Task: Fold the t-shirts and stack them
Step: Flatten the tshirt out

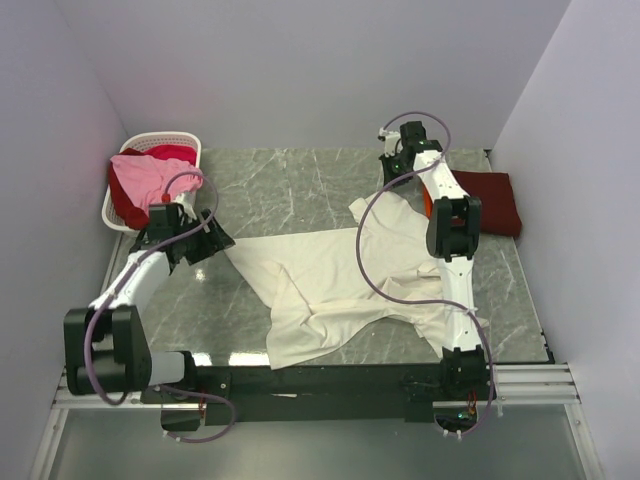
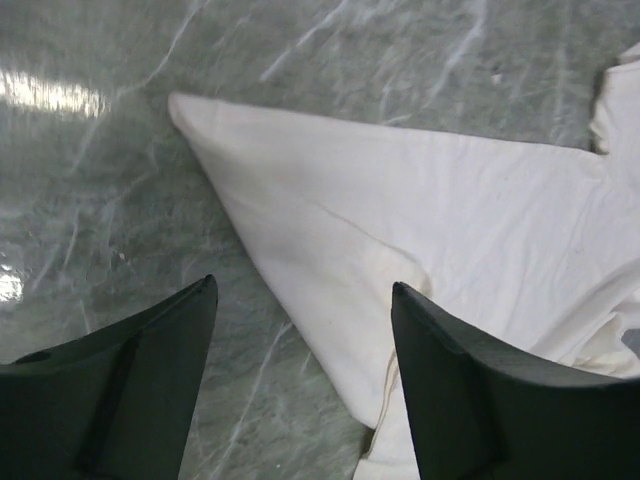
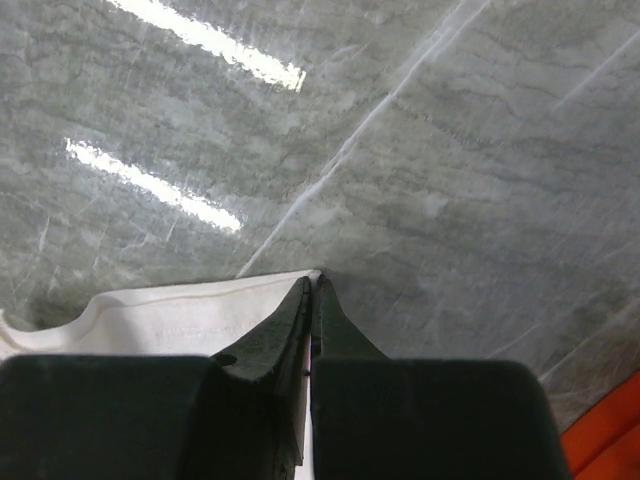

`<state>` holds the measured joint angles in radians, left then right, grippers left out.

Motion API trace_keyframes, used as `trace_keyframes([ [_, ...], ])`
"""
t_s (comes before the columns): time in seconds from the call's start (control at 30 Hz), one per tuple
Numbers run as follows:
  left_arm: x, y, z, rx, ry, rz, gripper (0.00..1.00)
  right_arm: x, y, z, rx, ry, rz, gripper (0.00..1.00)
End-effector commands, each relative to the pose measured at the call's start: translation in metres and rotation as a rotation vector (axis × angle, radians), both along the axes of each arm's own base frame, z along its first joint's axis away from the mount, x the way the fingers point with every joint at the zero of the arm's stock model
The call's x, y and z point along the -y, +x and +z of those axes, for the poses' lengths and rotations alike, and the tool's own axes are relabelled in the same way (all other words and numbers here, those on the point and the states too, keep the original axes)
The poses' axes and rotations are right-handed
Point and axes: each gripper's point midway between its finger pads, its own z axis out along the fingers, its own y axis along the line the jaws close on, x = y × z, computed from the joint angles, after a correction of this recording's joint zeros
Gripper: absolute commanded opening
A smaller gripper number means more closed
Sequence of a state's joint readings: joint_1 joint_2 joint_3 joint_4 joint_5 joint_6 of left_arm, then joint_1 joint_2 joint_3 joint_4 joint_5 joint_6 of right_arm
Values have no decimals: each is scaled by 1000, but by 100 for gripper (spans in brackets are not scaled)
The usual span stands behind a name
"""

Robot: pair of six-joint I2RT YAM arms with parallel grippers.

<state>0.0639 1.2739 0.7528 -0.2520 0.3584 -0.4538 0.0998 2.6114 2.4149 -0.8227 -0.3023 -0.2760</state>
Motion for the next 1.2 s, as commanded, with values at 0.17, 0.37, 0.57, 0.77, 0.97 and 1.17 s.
trace_keyframes([
  [0.17, -8, 23, -33, -184, 42, 171, 57, -3, -3, 100, 172, 94, -18, 0],
  [0.37, -14, 42, -41, -228, 166, 238, 52, -8, -13, 104, 148, 119, 2, 0],
  [0.57, -29, 55, -49, -269, 278, 287, 53, -9, -25, 99, 132, 122, 15, 0],
  [0.77, -36, 64, -52, -285, 344, 293, 51, -7, -29, 103, 134, 123, 25, 0],
  [0.97, -31, 69, -65, -317, 370, 272, 47, -5, -30, 105, 131, 130, 23, 0],
  [1.17, -31, 71, -76, -339, 385, 266, 40, -6, -33, 109, 130, 133, 27, 0],
])
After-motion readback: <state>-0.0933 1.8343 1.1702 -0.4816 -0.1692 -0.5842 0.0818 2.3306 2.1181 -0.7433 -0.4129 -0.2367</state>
